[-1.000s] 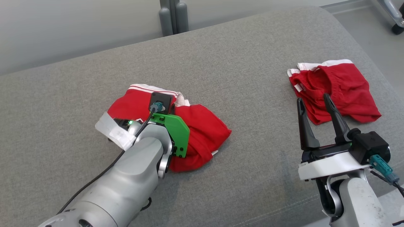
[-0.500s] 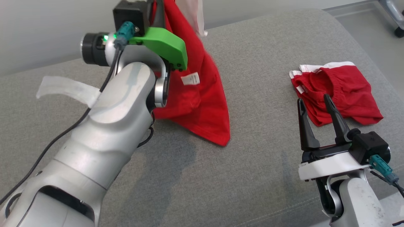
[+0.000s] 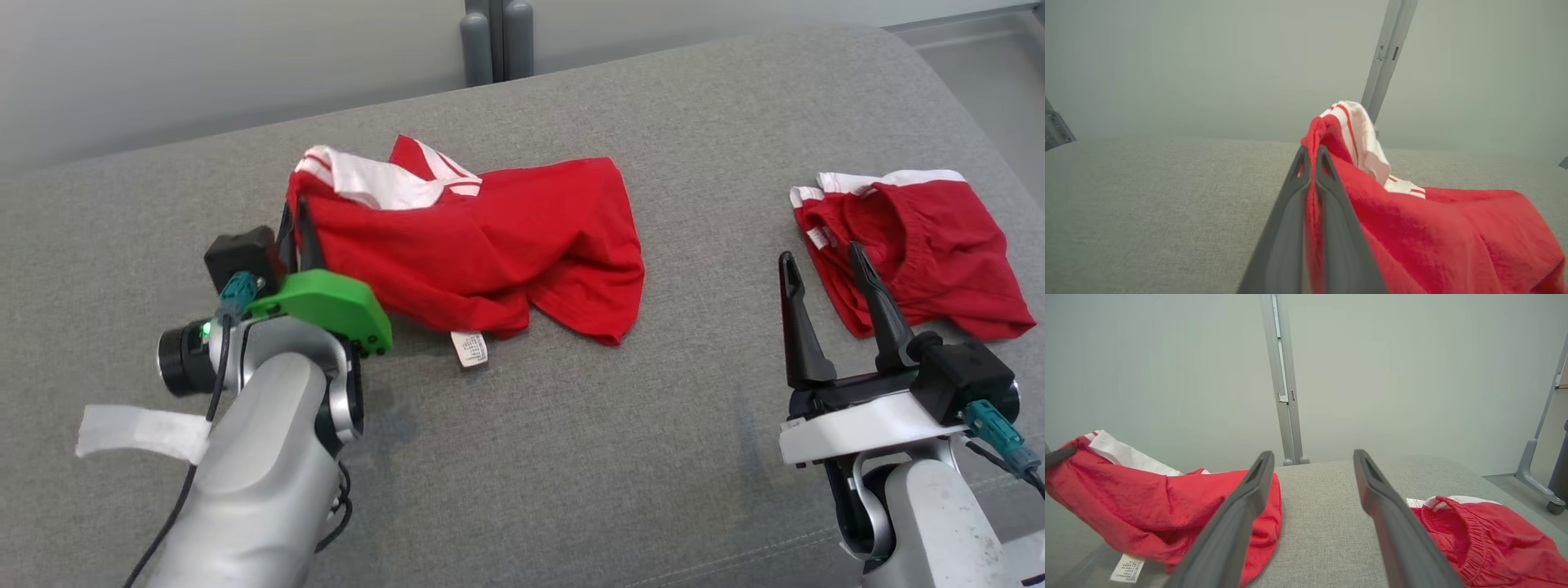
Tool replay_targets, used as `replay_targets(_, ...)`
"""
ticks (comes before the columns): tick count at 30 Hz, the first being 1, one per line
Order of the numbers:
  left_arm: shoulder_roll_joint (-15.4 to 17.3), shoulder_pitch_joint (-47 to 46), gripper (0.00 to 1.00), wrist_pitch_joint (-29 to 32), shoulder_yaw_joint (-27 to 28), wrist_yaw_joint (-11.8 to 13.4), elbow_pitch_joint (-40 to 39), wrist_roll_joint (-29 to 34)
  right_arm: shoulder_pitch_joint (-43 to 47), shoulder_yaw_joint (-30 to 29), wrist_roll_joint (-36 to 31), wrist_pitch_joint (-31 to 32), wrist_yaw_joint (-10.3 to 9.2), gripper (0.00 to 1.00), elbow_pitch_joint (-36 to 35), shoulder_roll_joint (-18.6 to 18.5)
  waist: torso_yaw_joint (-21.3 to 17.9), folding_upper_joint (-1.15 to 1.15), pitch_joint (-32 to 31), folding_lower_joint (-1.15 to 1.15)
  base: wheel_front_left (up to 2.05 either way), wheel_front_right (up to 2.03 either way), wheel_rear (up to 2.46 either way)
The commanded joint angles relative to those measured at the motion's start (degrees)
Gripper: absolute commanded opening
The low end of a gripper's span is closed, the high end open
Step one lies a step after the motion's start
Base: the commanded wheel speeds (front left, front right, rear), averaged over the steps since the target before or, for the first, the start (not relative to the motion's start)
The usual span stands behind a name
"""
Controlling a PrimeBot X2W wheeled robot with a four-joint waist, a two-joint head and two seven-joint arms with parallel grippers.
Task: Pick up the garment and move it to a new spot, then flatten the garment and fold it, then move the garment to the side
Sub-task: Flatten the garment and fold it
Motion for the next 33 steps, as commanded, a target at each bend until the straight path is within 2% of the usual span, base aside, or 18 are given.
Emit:
replay_targets(1, -0.1, 1.58, 0.0, 0.01, 1.1, -0.28, 0.5, 0.93, 0.53, -0.14, -0.35, -0.18, 0.0, 1.0, 0.06, -0.18, 0.69, 0.0, 0.05, 0.0, 0.0, 0.0, 0.0)
replay_targets(10, -0.73, 10.53, 0.0, 0.01, 11.95, -0.47, 1.71, 4.81, 1.31, -0.35, -0.63, -0.18, 0.0, 1.0, 1.04, -0.17, 3.36, 0.0, -0.78, 0.0, 0.0, 0.0, 0.0)
replay_targets(21, -2.34, 14.7, 0.0, 0.01, 17.26, -3.06, 4.59, 7.84, 2.05, 0.38, -0.47, -0.18, 0.0, 1.0, 3.36, -0.18, 5.19, 0.0, -2.07, 0.0, 0.0, 0.0, 0.0)
replay_targets(22, -2.42, 14.85, 0.21, 0.01, 17.57, -3.35, 4.8, 8.1, 2.09, 0.41, -0.44, -0.18, 0.0, 1.0, 3.6, -0.18, 5.24, 0.0, -2.19, 0.0, 0.0, 0.0, 0.0)
replay_targets(23, -2.51, 15.14, 0.67, 0.01, 17.98, -3.71, 5.11, 8.01, 2.14, 0.48, -0.4, -0.18, 0.0, 1.0, 3.92, -0.17, 5.28, 0.0, -2.31, 0.0, 0.0, 0.0, 0.0)
replay_targets(24, -2.58, 15.42, 1.0, 0.01, 18.54, -3.99, 5.18, 7.82, 2.19, 0.51, -0.38, -0.18, 0.0, 1.0, 4.24, -0.17, 5.32, 0.0, -2.46, 0.0, 0.0, 0.0, 0.0)
replay_targets(33, -2.96, 17.18, 1.0, 0.01, 22.42, -6.78, -0.39, 11.15, 2.67, -0.08, -0.57, -0.15, 0.0, 1.0, 6.29, -0.17, 6.22, 0.0, -3.34, 0.0, 0.0, 0.0, 0.0)
